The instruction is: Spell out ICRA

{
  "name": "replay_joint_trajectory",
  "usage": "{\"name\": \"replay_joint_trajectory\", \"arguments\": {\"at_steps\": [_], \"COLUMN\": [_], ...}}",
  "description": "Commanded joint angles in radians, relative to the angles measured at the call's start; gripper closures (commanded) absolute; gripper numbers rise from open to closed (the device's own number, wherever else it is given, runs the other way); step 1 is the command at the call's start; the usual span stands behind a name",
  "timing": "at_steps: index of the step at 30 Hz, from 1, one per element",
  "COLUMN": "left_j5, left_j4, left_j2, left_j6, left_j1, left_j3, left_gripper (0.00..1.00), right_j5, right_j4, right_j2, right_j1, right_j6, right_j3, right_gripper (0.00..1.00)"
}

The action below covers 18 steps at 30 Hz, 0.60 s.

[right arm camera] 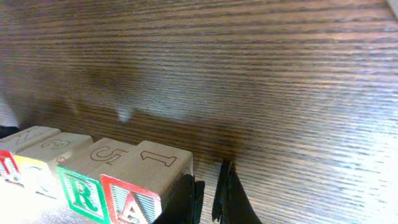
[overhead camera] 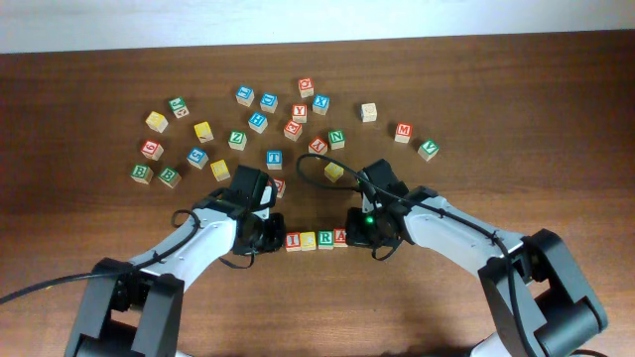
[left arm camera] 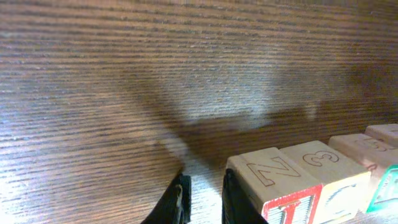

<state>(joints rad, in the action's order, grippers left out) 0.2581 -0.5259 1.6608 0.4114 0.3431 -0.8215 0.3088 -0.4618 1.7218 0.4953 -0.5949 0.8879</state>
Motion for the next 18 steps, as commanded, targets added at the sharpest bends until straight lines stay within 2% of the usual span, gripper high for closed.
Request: {"name": "replay_joint_trajectory", "arguments": {"at_steps": [1, 12, 16, 18], "left_j5": [0.009, 0.009, 0.009, 0.009], "left_j4": [0.010, 0.024, 0.025, 0.025], "left_j2": [0.011, 0.011, 0.011, 0.011], "left_j6": [-0.012, -0.013, -0.012, -0.012], "left_j1": [0.004, 0.004, 0.004, 0.004], "left_j3": [0.011, 0.011, 0.011, 0.011], "left_gripper": [0.89, 0.88, 0.88, 0.88], "right_j5": [-0.006, -0.006, -0.004, -0.002], "right_j4": [0.013, 0.035, 0.020, 0.006], "right_j2": [0.035, 0.035, 0.035, 0.035], "right_j1": [0.016, 0.016, 0.016, 0.016], "right_j6": [0.038, 0.116, 0.115, 0.070], "right_j3": [-0.014, -0.014, -0.014, -0.014], "right_gripper": [0.96, 0.96, 0.96, 0.96]}}
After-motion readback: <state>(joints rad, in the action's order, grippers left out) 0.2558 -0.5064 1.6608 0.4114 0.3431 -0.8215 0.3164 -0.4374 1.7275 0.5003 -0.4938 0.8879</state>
